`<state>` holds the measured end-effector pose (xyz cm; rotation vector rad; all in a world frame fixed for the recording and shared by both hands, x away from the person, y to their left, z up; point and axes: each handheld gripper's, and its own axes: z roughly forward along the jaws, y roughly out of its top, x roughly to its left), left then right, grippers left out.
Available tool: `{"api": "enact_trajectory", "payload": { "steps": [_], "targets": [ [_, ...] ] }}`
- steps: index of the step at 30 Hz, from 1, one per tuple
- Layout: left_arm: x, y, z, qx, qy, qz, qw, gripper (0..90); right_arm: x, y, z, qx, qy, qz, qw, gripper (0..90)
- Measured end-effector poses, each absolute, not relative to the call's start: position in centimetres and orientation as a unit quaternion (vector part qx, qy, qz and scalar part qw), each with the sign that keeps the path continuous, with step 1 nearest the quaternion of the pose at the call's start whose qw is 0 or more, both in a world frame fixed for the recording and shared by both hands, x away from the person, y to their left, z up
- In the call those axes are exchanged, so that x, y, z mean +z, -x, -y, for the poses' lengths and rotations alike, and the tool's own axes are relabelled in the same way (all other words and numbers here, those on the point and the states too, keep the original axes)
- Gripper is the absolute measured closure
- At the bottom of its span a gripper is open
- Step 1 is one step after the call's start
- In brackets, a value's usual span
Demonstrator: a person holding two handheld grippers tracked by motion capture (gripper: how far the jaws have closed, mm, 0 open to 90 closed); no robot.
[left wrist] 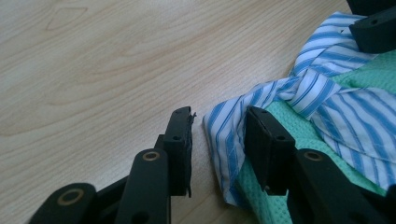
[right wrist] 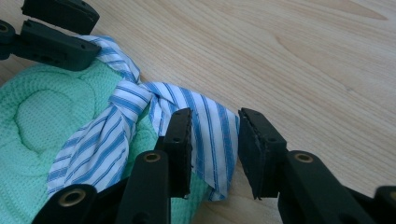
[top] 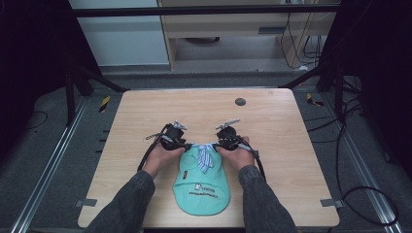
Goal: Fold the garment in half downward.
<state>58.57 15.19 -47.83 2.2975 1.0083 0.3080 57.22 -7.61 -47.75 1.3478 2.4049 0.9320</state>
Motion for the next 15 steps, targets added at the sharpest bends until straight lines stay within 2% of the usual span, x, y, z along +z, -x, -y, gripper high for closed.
{"api": "enact_trajectory", "payload": {
  "steps": [5, 15],
  "targets": [
    [-48.31, -58.51, -15.44, 0.108, -0.866, -0.383, 0.302, 64.0, -48.02, -57.25, 7.35, 0.312, -0.459, -0.824, 0.115, 61.1],
    [-48.49, -58.3, -15.56, 0.1, -0.867, -0.376, 0.312, 68.8, -48.62, -57.22, 6.96, 0.304, -0.456, -0.829, 0.112, 62.4]
  ]
}}
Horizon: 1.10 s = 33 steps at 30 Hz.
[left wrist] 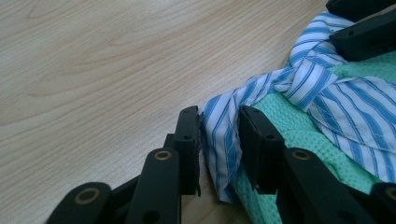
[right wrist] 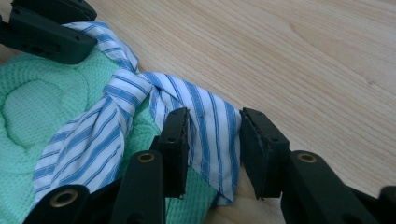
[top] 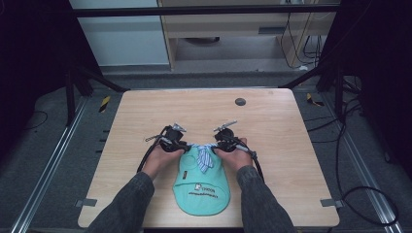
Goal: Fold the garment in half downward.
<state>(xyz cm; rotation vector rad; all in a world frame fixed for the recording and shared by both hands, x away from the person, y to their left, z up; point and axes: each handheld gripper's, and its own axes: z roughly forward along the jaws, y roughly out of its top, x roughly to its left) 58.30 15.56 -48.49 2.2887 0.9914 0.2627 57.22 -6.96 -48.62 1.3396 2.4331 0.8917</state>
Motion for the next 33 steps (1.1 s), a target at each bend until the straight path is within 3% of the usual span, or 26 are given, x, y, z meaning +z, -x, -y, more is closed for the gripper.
{"api": "enact_trajectory", "payload": {
  "steps": [3, 12, 33],
  "targets": [
    [-48.5, -58.2, -15.6, 0.1, -0.867, -0.374, 0.314, 71.3, -48.6, -57.2, 6.9, 0.306, -0.455, -0.829, 0.113, 64.1],
    [-48.6, -57.7, -15.5, 0.098, -0.875, -0.352, 0.319, 83.7, -48.6, -56.9, 6.6, 0.306, -0.425, -0.845, 0.11, 82.1],
    [-43.8, -56.8, -15.3, 0.121, -0.889, -0.295, 0.329, 86.3, -45.6, -54.8, 8.0, 0.35, -0.361, -0.852, 0.144, 82.7]
  ]
}}
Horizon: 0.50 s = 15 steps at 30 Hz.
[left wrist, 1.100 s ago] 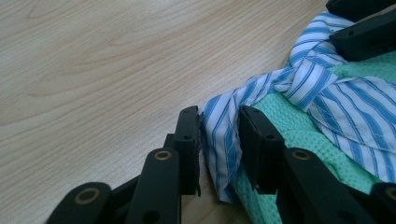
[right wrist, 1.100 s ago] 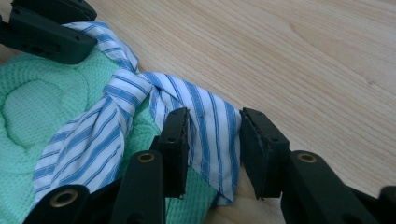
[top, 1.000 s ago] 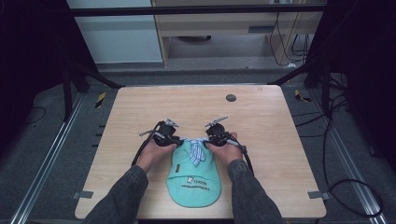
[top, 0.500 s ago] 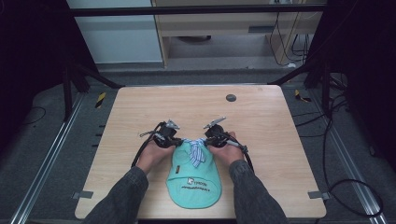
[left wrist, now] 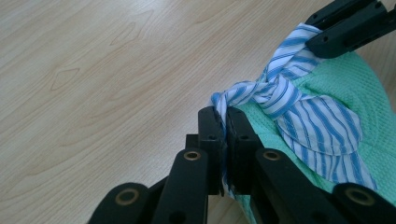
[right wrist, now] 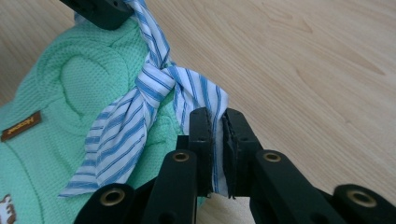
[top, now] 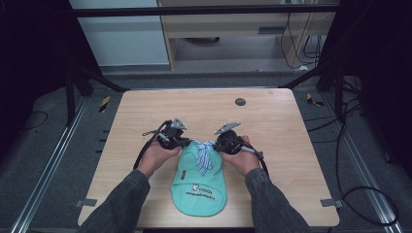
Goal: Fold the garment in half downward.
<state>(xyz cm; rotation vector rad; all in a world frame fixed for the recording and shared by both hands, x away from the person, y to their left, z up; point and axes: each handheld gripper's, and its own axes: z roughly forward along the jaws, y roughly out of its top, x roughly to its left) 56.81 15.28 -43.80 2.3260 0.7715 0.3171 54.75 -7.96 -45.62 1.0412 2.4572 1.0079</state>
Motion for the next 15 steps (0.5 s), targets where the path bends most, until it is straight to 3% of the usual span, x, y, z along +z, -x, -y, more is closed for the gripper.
{"api": "enact_trajectory", "payload": {
  "steps": [15],
  "targets": [
    [-42.2, -55.5, -15.6, 0.139, -0.904, -0.268, 0.303, 86.4, -45.0, -54.4, 7.3, 0.362, -0.313, -0.862, 0.166, 83.1]
  ]
}}
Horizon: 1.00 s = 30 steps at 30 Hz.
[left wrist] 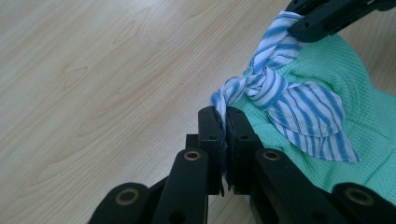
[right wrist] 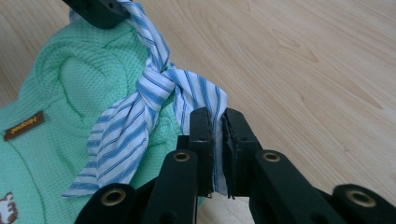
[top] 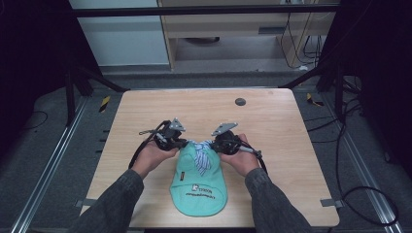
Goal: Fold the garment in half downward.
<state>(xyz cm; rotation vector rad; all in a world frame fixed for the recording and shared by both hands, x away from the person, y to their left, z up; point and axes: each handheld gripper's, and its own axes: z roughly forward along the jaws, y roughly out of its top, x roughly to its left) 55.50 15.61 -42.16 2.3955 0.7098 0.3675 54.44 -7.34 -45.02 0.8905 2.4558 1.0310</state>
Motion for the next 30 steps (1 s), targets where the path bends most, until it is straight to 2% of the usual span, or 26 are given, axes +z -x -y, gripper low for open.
{"api": "enact_trajectory", "payload": {
  "steps": [13, 30],
  "targets": [
    [-41.3, -55.5, -15.7, 0.147, -0.91, -0.239, 0.306, 86.4, -43.9, -54.2, 7.4, 0.352, -0.295, -0.869, 0.183, 82.9],
    [-40.0, -55.3, -15.9, 0.152, -0.908, -0.243, 0.306, 86.4, -41.7, -54.1, 7.1, 0.342, -0.283, -0.874, 0.197, 82.9]
  ]
}}
